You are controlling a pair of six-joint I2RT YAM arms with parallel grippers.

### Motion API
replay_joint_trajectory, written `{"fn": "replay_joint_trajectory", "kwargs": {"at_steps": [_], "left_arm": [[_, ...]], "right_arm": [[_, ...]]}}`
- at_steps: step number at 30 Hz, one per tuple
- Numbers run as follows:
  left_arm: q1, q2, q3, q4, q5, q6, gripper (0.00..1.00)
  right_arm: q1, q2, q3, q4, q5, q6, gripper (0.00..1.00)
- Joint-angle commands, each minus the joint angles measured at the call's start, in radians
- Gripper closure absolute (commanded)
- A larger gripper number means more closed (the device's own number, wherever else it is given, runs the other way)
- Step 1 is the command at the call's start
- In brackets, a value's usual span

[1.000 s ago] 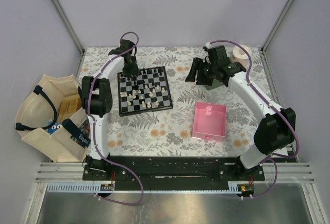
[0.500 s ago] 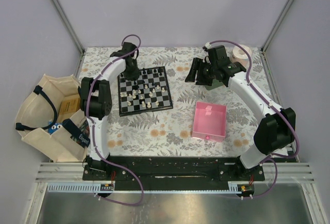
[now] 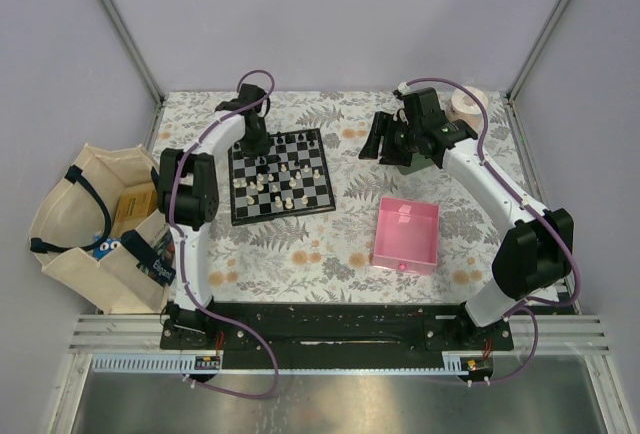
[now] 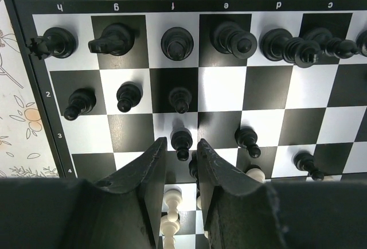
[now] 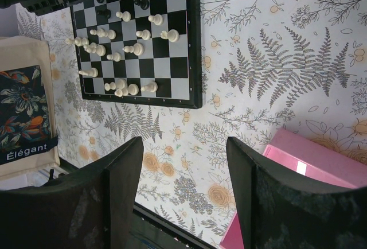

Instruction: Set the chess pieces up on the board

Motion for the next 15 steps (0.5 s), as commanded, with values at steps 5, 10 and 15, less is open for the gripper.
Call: {"fn": "replay_joint_trajectory", "kwargs": {"at_steps": [5, 10, 15], "left_arm": [[0.002, 0.032, 0.060, 0.001, -0.027, 0.005, 0.69], [0.002, 0.026, 0.058, -0.002, -0.028, 0.004, 0.78], [0.002, 0.021, 0.067, -0.005, -0.021, 0.013, 0.89]], "right_arm": [[-0.009, 0.000, 0.017, 0.005, -0.021, -0.012, 0.32], [-0.009, 0.003, 0.016, 0.006, -0.024, -0.012, 0.31], [-0.009, 0.006, 0.019, 0.006, -0.024, -0.012, 0.31]]}}
